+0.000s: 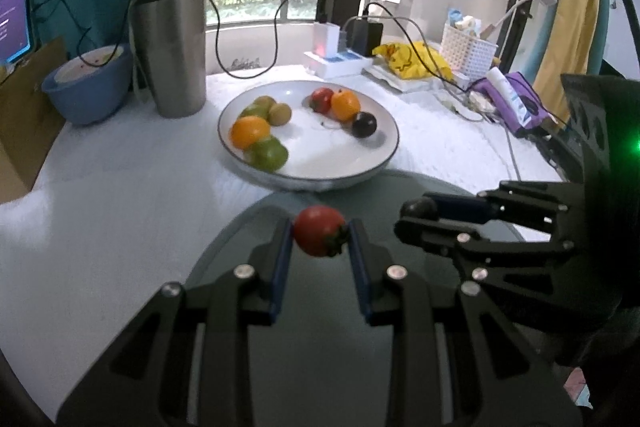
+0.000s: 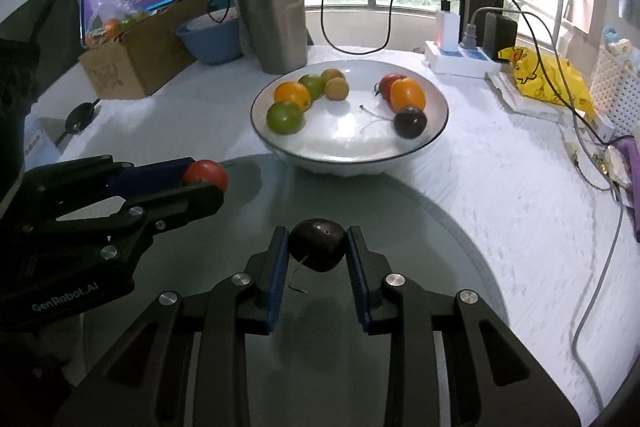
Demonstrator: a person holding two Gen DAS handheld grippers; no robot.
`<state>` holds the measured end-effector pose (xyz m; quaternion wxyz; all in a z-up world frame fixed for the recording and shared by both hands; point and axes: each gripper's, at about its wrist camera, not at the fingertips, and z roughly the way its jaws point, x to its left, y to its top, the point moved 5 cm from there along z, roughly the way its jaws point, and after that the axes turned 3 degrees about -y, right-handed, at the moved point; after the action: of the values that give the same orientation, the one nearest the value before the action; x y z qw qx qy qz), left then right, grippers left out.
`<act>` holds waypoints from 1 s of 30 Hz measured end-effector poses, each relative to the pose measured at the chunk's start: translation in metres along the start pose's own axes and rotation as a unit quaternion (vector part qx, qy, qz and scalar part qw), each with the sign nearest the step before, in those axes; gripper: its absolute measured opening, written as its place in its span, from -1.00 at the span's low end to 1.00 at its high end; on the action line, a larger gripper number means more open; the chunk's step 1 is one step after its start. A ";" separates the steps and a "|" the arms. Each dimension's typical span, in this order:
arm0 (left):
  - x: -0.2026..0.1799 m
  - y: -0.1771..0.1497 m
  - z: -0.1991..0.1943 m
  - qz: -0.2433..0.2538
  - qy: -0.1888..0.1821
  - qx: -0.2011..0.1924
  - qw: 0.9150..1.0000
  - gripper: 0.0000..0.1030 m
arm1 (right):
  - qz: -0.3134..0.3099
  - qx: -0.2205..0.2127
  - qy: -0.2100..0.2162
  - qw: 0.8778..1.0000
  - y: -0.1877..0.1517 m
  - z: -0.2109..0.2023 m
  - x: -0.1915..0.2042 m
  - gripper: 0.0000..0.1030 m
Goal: Organize fruits
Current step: 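Carry the tomato and dark plum over the white bowl with both grippers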
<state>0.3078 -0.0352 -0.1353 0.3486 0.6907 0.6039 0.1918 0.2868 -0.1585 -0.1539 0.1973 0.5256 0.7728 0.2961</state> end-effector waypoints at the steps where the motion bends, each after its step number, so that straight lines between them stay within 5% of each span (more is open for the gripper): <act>1: 0.000 0.003 0.001 0.001 0.000 -0.001 1.000 -0.43 | 0.001 -0.002 0.000 1.000 0.003 0.000 -0.002 -0.41; 30: 0.009 0.043 0.053 0.004 0.000 0.010 1.000 -0.43 | 0.016 -0.031 0.002 0.999 0.058 0.023 -0.048 -0.40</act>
<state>0.3766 -0.0412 -0.1422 0.3408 0.6964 0.6033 0.1867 0.3591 -0.1817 -0.1332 0.2077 0.5306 0.7552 0.3241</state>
